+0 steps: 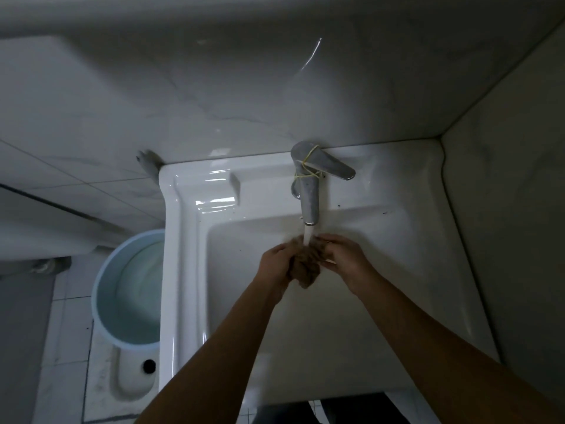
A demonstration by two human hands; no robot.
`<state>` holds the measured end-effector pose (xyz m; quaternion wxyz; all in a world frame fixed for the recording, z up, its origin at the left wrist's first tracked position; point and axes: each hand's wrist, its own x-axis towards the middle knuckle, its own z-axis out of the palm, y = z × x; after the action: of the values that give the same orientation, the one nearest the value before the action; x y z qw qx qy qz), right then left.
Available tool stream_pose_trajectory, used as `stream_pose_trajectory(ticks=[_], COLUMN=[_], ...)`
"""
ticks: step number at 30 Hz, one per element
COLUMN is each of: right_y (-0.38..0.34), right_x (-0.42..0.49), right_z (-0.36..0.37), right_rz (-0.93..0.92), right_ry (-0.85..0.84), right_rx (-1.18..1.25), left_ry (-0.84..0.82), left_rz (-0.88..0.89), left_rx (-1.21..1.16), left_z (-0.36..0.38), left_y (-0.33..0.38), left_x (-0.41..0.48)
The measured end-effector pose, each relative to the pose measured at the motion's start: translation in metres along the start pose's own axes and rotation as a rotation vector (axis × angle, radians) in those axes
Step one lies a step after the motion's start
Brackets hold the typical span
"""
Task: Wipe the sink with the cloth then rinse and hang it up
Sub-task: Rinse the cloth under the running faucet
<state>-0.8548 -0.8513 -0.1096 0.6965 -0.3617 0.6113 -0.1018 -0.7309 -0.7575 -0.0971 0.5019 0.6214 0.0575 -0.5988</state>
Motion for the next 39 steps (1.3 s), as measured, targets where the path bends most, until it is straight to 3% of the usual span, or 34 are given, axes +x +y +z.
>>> stream_pose_trajectory(ticks=[4, 8, 12, 16, 18, 24, 34, 39], right_y=[0.016, 0.018, 0.017, 0.016, 0.017, 0.020, 0.014, 0.017], right_x=[0.005, 0.005, 0.009, 0.004, 0.002, -0.003, 0.013, 0.012], right_z=[0.011, 0.018, 0.021, 0.015, 0.010, 0.014, 0.000, 0.001], right_rz=[0.065, 0.289, 0.179, 0.092, 0.072, 0.071, 0.104, 0.199], right_ry=[0.024, -0.121, -0.160, -0.058, -0.052, -0.121, -0.049, -0.108], right_rx=[-0.086, 0.303, 0.322, 0.316, 0.305, 0.235, 0.181, 0.346], left_ry=[-0.057, -0.092, 0.002, 0.197, 0.213, 0.021, 0.164, 0.109], left_rz=[-0.125, -0.160, -0.023, 0.098, 0.091, 0.017, 0.125, 0.092], left_rx=[-0.146, -0.213, 0.108, 0.397, 0.359, 0.302, 0.352, 0.347], left_z=[0.006, 0.005, -0.005, -0.010, -0.007, 0.009, -0.011, -0.007], left_y=[0.002, 0.003, 0.000, -0.006, -0.010, -0.012, -0.007, -0.001], left_x=[0.005, 0.011, 0.018, 0.020, 0.019, 0.018, 0.021, 0.016])
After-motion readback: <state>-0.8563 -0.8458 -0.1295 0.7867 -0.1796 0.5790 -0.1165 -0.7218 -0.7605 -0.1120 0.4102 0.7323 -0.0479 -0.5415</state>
